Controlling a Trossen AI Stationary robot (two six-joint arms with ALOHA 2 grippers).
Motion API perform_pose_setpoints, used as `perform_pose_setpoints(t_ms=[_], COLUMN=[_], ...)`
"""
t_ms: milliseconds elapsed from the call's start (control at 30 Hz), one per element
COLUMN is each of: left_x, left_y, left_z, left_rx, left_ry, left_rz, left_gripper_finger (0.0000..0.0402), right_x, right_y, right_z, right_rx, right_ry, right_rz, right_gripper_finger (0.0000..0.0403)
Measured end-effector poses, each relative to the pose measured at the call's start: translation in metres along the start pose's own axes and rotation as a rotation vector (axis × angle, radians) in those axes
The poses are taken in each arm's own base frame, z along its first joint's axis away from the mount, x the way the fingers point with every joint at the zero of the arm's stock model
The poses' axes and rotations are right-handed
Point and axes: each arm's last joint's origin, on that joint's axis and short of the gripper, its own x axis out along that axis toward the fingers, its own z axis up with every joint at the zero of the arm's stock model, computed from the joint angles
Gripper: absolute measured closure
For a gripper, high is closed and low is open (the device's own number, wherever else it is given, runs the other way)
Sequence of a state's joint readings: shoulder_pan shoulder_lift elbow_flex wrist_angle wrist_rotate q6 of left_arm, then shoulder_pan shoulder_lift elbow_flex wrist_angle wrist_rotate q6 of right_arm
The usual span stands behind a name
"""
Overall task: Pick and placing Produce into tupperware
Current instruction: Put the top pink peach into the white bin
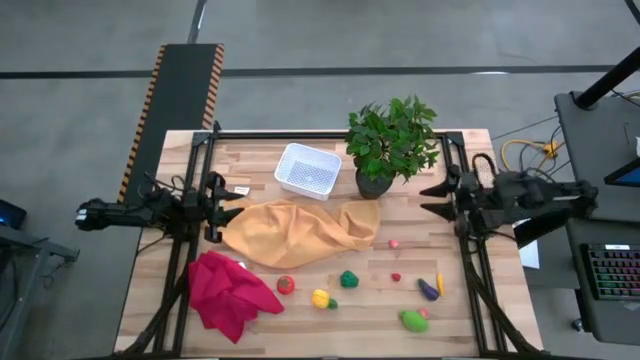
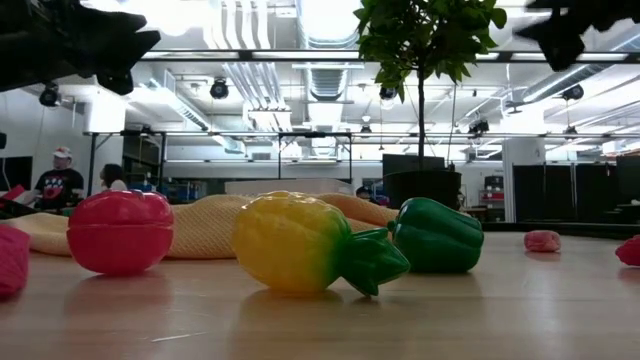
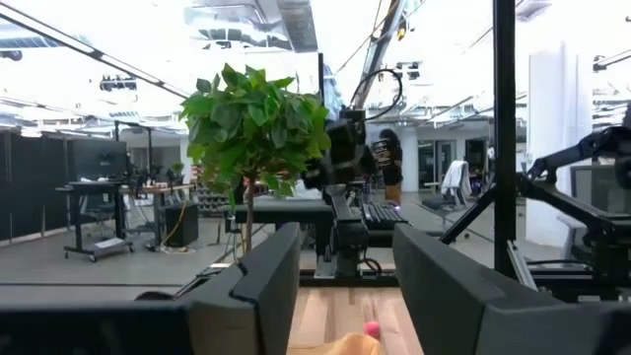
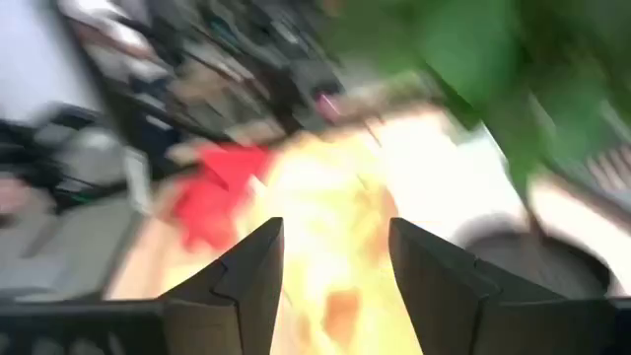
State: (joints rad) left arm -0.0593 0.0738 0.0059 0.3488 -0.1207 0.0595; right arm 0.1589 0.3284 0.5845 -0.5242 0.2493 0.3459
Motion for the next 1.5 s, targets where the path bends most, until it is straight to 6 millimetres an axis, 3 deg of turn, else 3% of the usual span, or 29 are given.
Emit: perform_pose_setpoints(t_ms=[333,500,800,1033,1333,1500], left_x=[0.000,0.000,0.000,0.000,0.002,0.004], left_y=[0.000,0.000,0.000,0.000,0.000,-0.001], left_z=[0.000,0.000,0.000,0.000,-0.003,-0.006], left_rx=[0.002,0.003,0.005,0.006,0.010,0.012], left_ry=[-0.001,-0.001,-0.001,0.005,0.034,0.056], left_rz=[0.000,0.000,0.000,-0.001,-0.002,-0.004], left_gripper_finger=[0.0249,0.0249,0.0249,0.0249,0.0249,0.0249], right_x=[0.041,0.037,0.034,0.055,0.082,0.099], right_y=[0.025,0.046,0.080,0.090,0.086,0.081], right_z=[-0.004,-0.010,-0.040,-0.065,-0.083,-0.093], right_rx=[0.144,0.111,0.063,-0.005,0.077,0.090], right_ry=[0.332,0.449,0.323,0.371,0.483,0.502], right_rz=[-0.100,-0.231,-0.337,-0.446,-0.592,-0.681], right_gripper_finger=[0.0228,0.0228,0.0228,0.0221,0.0149,0.0137])
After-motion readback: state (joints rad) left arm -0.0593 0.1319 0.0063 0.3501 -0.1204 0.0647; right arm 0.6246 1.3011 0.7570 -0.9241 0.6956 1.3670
